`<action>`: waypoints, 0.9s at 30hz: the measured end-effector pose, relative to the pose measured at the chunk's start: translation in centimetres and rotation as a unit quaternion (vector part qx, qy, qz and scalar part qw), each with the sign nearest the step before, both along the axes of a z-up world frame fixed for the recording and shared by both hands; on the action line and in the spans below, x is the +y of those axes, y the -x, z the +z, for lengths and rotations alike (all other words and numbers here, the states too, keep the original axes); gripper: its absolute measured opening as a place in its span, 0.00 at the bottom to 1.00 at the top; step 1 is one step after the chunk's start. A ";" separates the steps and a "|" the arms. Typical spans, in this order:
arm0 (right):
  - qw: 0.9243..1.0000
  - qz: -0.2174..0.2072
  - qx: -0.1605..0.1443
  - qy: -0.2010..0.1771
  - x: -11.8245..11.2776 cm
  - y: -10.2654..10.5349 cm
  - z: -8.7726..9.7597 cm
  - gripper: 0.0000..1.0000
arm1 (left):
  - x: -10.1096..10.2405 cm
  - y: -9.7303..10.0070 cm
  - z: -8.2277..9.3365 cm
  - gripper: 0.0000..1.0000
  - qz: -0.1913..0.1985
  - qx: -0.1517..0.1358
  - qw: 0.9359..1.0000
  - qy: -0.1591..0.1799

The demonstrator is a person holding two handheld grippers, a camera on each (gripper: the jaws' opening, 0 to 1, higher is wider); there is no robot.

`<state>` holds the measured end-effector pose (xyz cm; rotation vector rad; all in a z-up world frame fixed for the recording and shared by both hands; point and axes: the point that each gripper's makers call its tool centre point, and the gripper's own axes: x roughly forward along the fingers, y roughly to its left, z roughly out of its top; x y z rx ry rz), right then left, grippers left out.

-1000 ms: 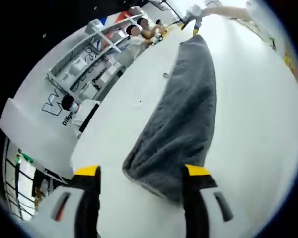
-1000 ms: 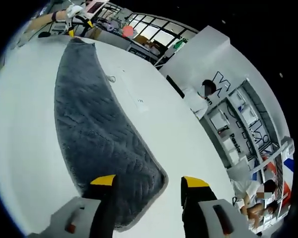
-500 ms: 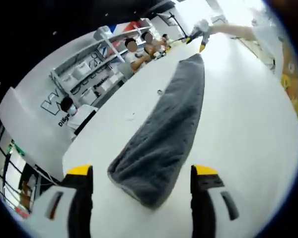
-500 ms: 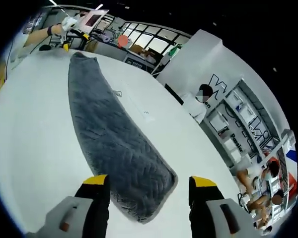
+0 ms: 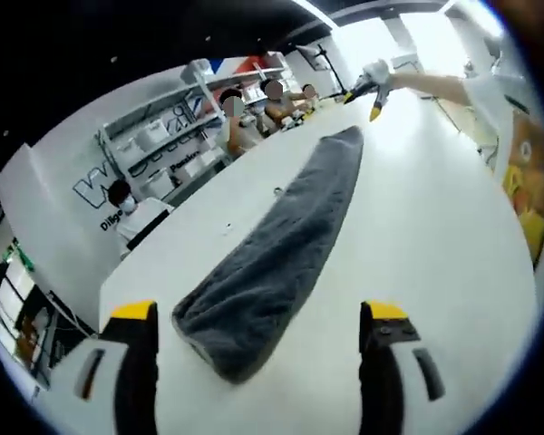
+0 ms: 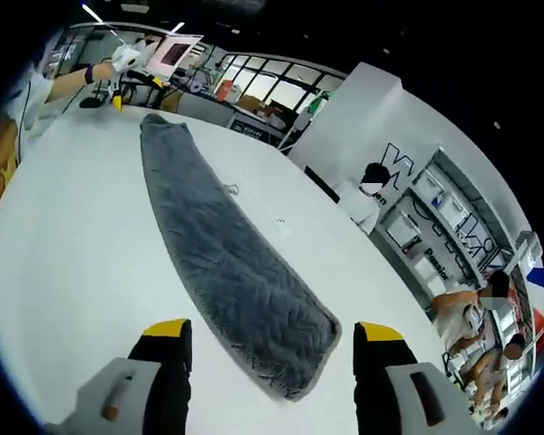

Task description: Fold the towel on the table until its edges align and the towel forms a compact rectangular stack.

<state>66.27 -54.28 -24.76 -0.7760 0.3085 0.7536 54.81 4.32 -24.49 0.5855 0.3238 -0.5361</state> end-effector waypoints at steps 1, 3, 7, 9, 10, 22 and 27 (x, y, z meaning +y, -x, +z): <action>1.000 0.002 0.001 -0.007 0.2 0.5 0.0 0.84 | -0.1 0.2 0.0 0.99 0.000 0.001 1.000 0.004; 1.000 0.007 0.000 -0.015 0.6 1.1 0.0 0.85 | -0.5 0.9 -0.1 0.99 -0.003 0.012 1.000 0.019; 1.000 0.013 0.006 -0.026 1.2 2.0 -0.3 0.87 | -0.9 2.0 -0.3 0.99 0.001 0.030 0.999 0.040; 0.999 0.021 0.012 -0.033 1.7 2.7 -0.6 0.89 | -1.1 2.5 -0.5 0.99 0.004 0.033 0.999 0.042; 0.999 0.021 0.014 -0.034 1.9 2.9 -0.7 0.90 | -1.2 2.7 -0.5 0.99 0.004 0.035 0.998 0.045; 0.996 0.024 0.029 -0.082 3.7 5.5 -0.3 0.99 | -1.7 5.4 -1.1 0.99 0.026 0.056 0.993 0.098; 0.993 0.002 0.046 -0.113 3.7 6.5 -0.6 0.99 | -1.8 6.2 -1.3 0.99 0.045 0.058 0.990 0.122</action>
